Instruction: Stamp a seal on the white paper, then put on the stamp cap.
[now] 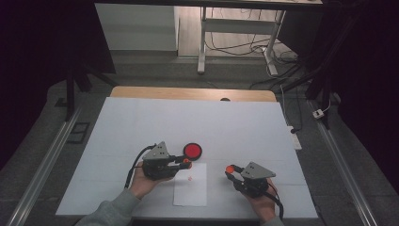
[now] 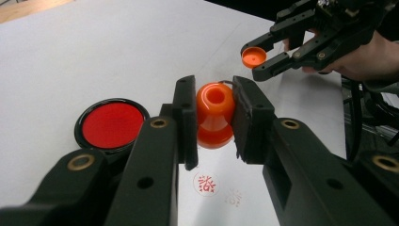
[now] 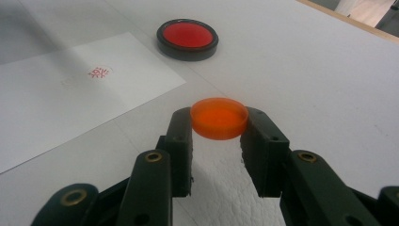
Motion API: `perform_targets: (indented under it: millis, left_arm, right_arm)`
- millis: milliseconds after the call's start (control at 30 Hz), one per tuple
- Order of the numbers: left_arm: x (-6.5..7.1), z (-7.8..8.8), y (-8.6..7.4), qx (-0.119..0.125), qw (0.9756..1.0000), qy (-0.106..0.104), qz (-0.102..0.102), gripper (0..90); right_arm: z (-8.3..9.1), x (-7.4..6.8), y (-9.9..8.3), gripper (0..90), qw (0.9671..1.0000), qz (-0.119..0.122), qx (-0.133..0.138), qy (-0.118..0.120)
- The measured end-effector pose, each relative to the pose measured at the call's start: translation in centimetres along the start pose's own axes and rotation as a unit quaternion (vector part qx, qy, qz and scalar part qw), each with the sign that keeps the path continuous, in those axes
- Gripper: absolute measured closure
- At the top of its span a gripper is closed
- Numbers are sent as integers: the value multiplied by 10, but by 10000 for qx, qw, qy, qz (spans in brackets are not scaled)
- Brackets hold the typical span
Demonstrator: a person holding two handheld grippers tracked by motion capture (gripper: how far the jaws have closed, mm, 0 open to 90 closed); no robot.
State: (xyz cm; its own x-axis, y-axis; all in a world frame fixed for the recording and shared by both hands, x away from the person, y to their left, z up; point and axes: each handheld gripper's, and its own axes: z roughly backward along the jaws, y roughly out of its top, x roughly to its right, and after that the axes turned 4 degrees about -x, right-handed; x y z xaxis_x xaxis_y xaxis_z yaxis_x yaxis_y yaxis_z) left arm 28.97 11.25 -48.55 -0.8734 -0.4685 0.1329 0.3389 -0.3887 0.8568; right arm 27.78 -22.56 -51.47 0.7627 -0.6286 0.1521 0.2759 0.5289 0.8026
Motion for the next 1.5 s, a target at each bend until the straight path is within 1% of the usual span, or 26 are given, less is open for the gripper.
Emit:
perform_targets:
  millis: [167, 400, 500, 600, 700, 800, 967, 1200, 1267, 1333, 1500]
  left_arm:
    - [-2, 2, 3, -32, 9999, -52, 87, 719]
    - [-6, 1, 5, -127, 9997, -52, 207, 719]
    - [-8, 2, 7, -132, 9995, -54, 275, 719]
    - [-9, 4, 9, -106, 9992, -84, 387, 719]
    - [-10, 5, 11, -105, 9990, -116, 417, 719]
    - [-11, 6, 12, -92, 9990, -138, 421, 719]
    - [-13, 8, 12, -67, 9988, -170, 455, 718]
    - [-12, 8, 12, -30, 9988, -209, 431, 719]
    - [-12, 8, 12, -33, 9989, -206, 431, 719]
    - [-12, 9, 12, -23, 9988, -210, 439, 718]
    - [-13, 10, 12, -16, 9988, -206, 449, 718]
  right_arm:
    - [-1, -1, 0, 639, 10000, 23, 4, 24]
    - [-1, 0, 1, 639, 10000, 9, -1, 27]
    - [-1, 0, 1, 640, 10000, 7, -11, 19]
    - [-1, 0, 1, 639, 10000, 0, 13, 9]
    - [-1, 1, 1, 640, 10000, -4, 28, 11]
    - [-1, 1, 1, 640, 10000, 4, -4, 5]
    - [-2, 0, 2, 639, 10000, 33, 17, 14]
    - [-2, -1, 4, 639, 10000, 34, 28, 18]
    - [-2, -1, 4, 640, 10000, 45, 10, -14]
    - [-3, -1, 4, 640, 10000, 28, 36, 41]
    - [-6, -2, 5, 639, 10000, 41, 46, 73]
